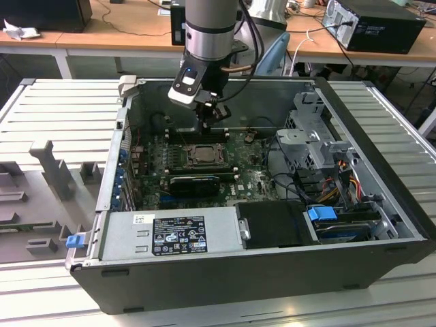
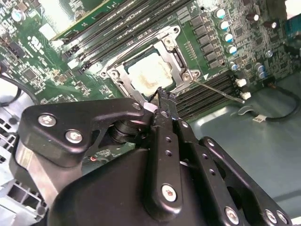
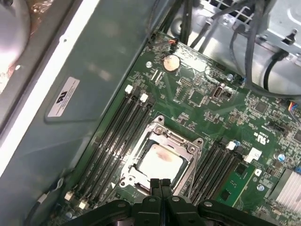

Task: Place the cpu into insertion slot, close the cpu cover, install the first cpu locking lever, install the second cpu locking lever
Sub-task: 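Install the first cpu locking lever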

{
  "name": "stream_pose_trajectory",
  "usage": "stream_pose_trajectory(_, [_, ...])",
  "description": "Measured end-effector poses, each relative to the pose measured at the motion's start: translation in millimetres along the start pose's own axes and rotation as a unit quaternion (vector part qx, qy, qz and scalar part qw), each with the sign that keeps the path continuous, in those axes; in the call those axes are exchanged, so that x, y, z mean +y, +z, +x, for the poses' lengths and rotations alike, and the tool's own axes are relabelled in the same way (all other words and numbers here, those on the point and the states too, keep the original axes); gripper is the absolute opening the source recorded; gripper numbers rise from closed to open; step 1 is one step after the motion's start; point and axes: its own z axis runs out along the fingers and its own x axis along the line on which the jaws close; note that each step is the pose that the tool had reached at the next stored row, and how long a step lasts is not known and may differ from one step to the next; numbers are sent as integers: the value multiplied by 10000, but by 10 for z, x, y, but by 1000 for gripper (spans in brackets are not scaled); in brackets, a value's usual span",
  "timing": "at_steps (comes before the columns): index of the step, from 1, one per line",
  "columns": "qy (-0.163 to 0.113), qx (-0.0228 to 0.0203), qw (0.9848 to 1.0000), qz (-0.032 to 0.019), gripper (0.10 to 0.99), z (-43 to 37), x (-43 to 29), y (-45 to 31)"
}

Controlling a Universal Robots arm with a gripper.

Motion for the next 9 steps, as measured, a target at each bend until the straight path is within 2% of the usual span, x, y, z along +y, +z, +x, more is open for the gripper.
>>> stream_pose_trajectory(9, [-458,9,9989,20,106,0,0,1])
